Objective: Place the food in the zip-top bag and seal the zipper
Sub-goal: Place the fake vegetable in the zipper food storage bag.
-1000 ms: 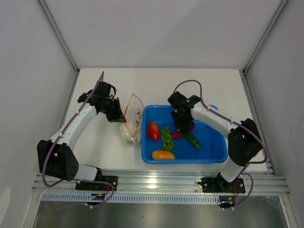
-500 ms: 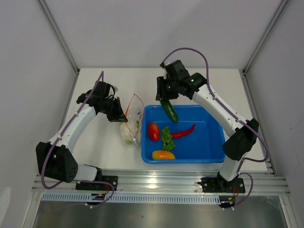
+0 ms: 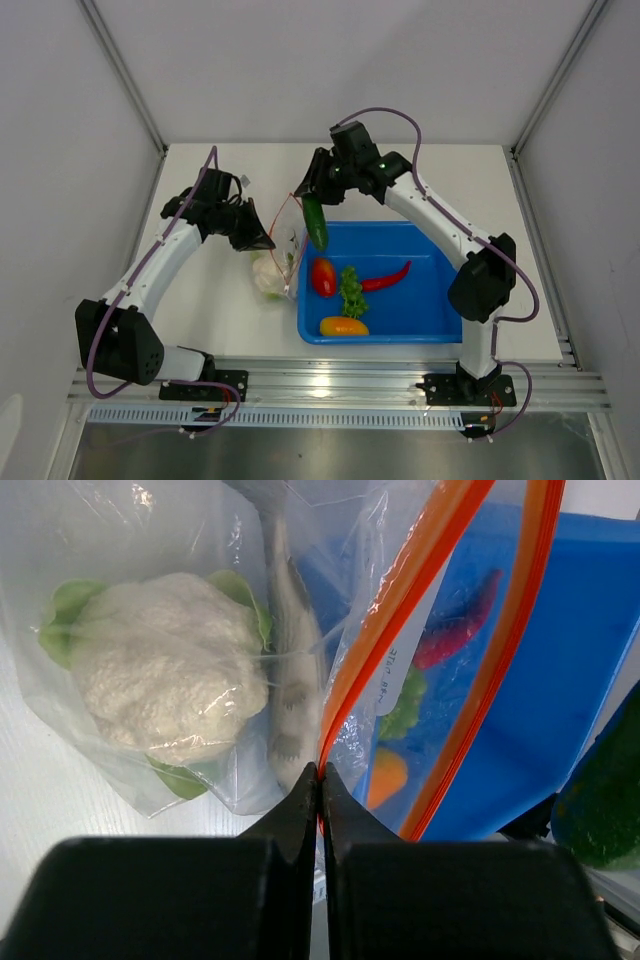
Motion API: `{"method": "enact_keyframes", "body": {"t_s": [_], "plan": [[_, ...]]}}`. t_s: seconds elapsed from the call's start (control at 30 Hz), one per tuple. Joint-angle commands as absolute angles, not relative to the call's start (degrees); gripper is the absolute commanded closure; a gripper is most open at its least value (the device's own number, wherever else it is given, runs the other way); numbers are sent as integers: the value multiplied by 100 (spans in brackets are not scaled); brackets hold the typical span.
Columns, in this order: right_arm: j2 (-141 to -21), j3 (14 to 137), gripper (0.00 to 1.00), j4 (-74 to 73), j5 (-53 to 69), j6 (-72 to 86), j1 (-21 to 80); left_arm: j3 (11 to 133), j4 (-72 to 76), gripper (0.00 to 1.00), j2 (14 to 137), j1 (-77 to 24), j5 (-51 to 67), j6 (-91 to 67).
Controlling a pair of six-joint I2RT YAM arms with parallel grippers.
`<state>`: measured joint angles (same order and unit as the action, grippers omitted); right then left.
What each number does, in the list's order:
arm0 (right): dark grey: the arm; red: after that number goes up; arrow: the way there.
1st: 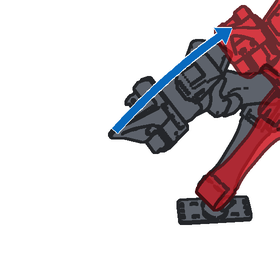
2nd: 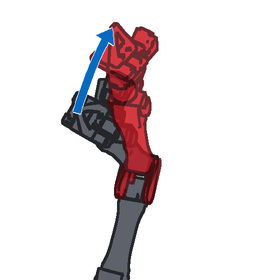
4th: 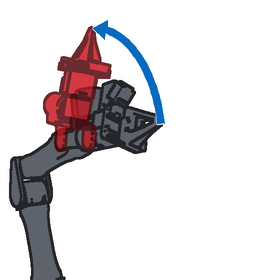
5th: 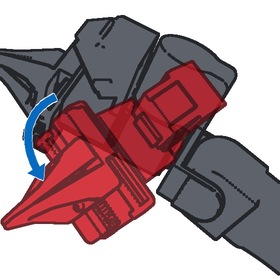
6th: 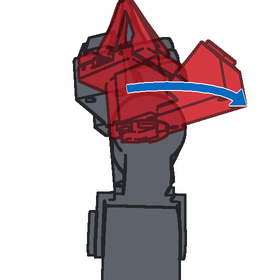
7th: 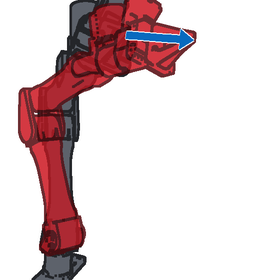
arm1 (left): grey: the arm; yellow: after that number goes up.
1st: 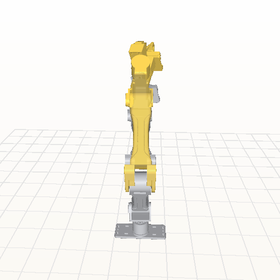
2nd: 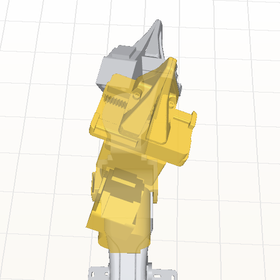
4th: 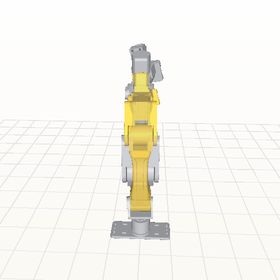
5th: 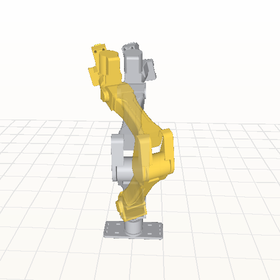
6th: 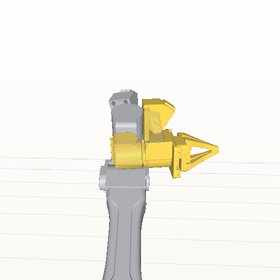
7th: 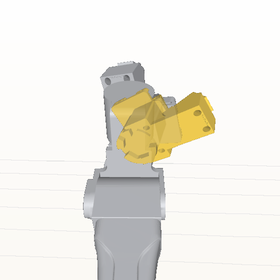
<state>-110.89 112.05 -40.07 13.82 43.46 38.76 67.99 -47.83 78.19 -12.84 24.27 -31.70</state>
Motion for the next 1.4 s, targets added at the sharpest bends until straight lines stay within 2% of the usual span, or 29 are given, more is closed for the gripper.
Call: {"method": "enact_keyframes", "body": {"t_s": [0.0, 0.23, 0.3, 0.53, 0.73, 0.97, 1.37], "plan": [[-11048, 11250, 100, -3349, 1275, 5211, 3972, 7049, -4562, 99, 7699, -1266, 2549, -3348], [-11022, 11312, 100, -2857, 2, 5388, 4429, 7093, -4544, 100, 7620, -1283, 2733, -3524], [-10917, 11163, 100, -2725, -684, 5344, 4561, 7128, -4562, 99, 7594, -1301, 2777, -3533], [-10793, 10391, 100, -2101, -1590, 5125, 4913, 7084, -4553, 99, 7453, -1301, 2865, -3586], [-10583, 9844, 100, -1688, -1731, 4720, 4992, 6979, -4606, 100, 7304, -1301, 3164, -3788], [-10547, 9826, 100, -1617, -1995, 4026, 5273, 6987, -4562, 99, 7251, -1301, 3287, -3937], [-10424, 9396, 100, -1714, -2250, 3814, 5432, 7145, -4685, 99, 7233, -1301, 3322, -3964]]}}
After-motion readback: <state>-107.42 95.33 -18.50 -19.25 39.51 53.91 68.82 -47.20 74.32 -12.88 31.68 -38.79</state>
